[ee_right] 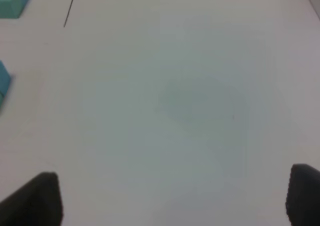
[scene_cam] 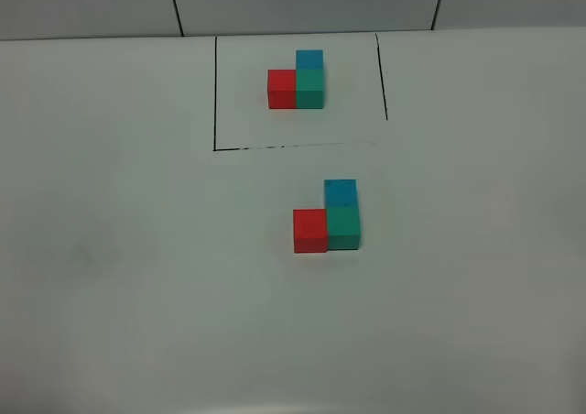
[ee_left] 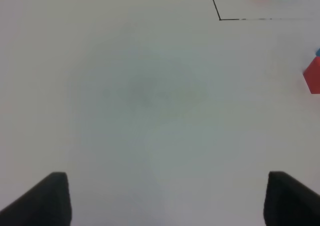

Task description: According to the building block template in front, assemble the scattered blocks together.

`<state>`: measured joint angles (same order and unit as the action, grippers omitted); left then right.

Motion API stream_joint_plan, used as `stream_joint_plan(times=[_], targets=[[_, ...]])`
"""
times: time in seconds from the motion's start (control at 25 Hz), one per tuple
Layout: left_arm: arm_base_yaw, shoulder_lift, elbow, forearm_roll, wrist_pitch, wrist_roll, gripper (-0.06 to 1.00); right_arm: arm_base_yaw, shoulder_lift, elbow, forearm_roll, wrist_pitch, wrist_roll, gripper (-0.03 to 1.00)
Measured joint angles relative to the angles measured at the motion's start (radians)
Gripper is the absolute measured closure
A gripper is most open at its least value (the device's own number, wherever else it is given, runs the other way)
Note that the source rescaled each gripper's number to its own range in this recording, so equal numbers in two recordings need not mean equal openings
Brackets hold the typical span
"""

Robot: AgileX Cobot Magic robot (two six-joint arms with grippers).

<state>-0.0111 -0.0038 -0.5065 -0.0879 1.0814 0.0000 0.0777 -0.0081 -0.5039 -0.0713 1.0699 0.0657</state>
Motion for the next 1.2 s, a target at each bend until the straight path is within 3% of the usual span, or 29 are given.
stream_joint_plan(times=[0.8,1.2], targets=[[0.0,0.0,0.0,0.0,0.0,0.0,0.19,-0.003,0.0,0.0,-0.006,0.003,0.009,0.06],[0.0,0.0,0.0,0.0,0.0,0.0,0.19,-0.056,0.0,0.0,-0.006,0.003,0.009,0.06]])
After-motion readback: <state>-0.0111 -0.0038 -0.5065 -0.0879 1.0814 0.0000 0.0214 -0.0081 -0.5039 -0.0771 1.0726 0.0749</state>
